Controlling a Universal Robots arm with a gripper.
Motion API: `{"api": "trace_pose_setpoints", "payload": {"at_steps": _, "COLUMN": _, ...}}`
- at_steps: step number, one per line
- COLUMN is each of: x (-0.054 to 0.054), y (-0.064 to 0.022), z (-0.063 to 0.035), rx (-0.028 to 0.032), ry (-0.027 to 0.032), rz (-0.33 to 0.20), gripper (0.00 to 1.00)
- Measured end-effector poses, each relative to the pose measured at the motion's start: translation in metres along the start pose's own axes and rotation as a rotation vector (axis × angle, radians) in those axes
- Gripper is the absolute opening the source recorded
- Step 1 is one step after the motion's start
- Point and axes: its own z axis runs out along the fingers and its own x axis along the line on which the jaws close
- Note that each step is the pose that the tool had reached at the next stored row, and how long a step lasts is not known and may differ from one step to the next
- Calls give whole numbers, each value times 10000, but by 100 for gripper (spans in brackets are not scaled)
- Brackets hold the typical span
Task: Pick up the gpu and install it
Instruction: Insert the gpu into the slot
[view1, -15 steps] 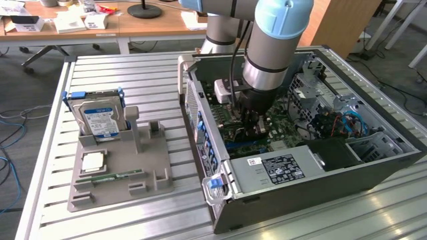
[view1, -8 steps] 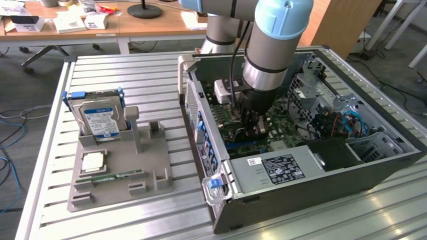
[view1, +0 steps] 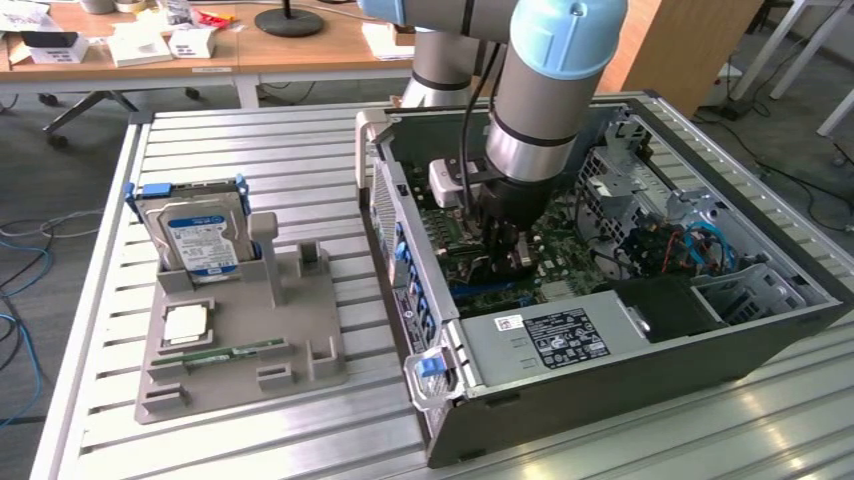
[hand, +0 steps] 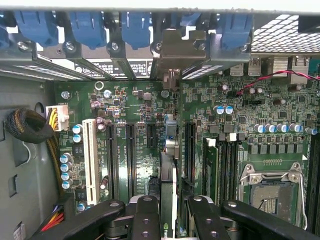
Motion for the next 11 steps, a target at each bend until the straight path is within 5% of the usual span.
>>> {"api": "trace_pose_setpoints", "payload": {"at_steps": 11, "x": 1, "y": 0, "z": 21, "rx": 4, "ry": -1, "rz": -2, "gripper": 26}}
